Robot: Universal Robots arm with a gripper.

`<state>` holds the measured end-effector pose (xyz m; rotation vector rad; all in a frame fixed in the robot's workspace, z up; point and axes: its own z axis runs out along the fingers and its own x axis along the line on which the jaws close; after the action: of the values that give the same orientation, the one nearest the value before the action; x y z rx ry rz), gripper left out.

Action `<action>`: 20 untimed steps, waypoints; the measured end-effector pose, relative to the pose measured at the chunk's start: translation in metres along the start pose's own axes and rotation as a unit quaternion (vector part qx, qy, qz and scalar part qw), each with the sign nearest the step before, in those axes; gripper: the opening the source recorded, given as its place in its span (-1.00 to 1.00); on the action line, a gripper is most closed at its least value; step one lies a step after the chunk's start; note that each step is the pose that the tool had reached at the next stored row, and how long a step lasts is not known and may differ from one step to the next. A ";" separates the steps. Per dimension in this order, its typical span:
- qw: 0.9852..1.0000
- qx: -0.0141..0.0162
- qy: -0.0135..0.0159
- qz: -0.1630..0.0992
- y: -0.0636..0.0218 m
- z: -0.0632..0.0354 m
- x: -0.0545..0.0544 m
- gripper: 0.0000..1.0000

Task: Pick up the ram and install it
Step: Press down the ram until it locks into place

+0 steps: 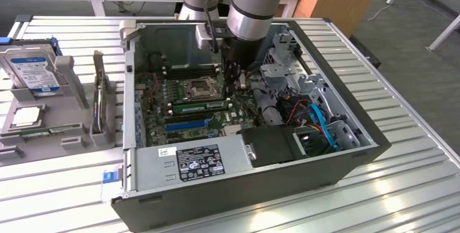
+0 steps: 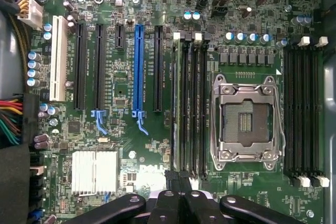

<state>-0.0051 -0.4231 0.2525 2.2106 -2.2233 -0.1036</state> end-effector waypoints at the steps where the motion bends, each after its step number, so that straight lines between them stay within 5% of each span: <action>1: 1.000 0.000 0.000 0.000 0.0000 0.0004 0.000 -0.80; 20: 1.000 0.000 0.000 0.000 -0.0004 0.0075 0.000 -0.80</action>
<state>-0.0051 -0.4231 0.2450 2.2106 -2.2233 -0.1036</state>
